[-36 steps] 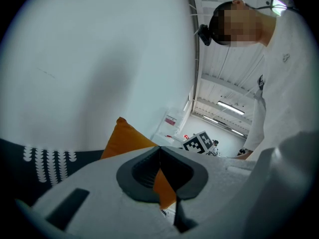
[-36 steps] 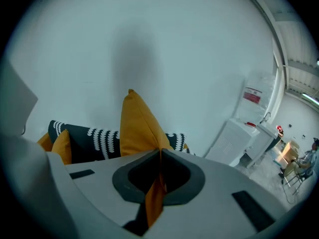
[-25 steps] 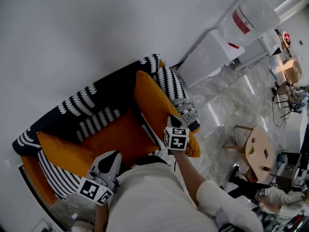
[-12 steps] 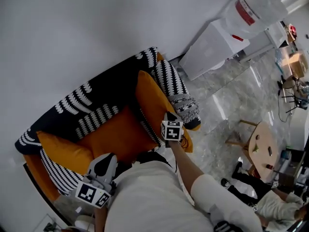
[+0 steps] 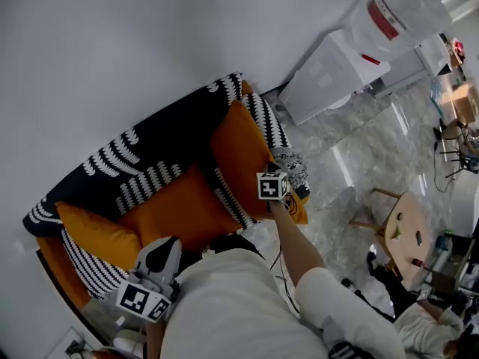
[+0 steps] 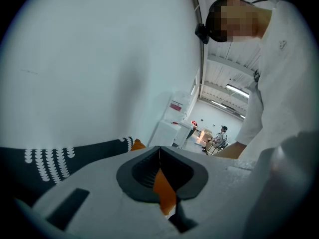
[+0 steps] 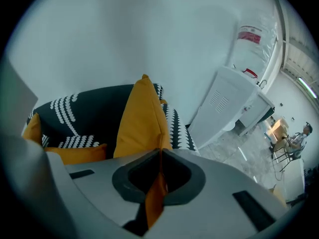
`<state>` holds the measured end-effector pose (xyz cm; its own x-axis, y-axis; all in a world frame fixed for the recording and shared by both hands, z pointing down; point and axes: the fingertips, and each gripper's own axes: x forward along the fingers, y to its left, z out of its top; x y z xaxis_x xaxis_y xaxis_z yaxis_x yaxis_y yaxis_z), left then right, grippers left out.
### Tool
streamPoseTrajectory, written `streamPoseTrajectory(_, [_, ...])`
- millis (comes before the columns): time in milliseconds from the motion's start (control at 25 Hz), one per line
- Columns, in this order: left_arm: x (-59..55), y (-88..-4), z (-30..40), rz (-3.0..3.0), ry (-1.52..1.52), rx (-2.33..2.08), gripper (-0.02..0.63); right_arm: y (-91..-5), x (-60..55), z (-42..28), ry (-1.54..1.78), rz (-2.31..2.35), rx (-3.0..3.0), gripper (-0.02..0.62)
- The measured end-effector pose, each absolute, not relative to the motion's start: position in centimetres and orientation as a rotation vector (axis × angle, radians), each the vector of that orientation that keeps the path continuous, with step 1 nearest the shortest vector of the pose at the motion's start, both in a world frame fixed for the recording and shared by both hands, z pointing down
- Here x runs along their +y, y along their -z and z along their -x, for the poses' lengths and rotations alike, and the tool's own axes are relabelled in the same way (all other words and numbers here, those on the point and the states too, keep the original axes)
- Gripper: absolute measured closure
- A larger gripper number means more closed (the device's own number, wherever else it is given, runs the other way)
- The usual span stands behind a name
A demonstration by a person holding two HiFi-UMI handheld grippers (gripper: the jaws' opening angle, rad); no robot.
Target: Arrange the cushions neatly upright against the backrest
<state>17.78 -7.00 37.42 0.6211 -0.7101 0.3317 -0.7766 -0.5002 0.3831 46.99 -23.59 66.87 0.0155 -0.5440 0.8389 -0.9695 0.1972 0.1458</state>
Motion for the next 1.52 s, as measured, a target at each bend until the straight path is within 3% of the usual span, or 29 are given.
streamPoseTrajectory(680, [-6.5, -37.4, -17.3, -2.299, -0.157, -1.243, 0.594, -69.0, -25.6, -48.9, -0.556, -1.321, -1.599, 0.577])
streamPoseTrajectory(800, [-6.3, -37.3, -17.4, -2.300, -0.144, -1.248, 0.594, -68.1, -25.2, -48.8, -0.524, -1.324, -1.603, 0.546])
streamPoseTrajectory(880, [-6.2, -37.2, -17.2, -2.296, -0.133, -1.255, 0.594, -67.2, -25.1, -48.9, -0.490, -1.343, -1.612, 0.465])
streamPoseTrajectory(920, [-6.2, -37.2, -17.1, -2.293, -0.126, -1.260, 0.594, -66.7, -25.2, -48.9, -0.472, -1.349, -1.619, 0.456])
streamPoseTrajectory(1320, [-5.8, -36.9, -16.5, -2.275, -0.066, -1.286, 0.594, -63.9, -24.3, -48.0, -0.423, -1.356, -1.671, 0.454])
streamPoseTrajectory(1520, [-5.5, -36.7, -16.4, -2.267, -0.046, -1.299, 0.594, -62.5, -22.5, -44.0, -0.408, -1.270, -1.770, 0.457])
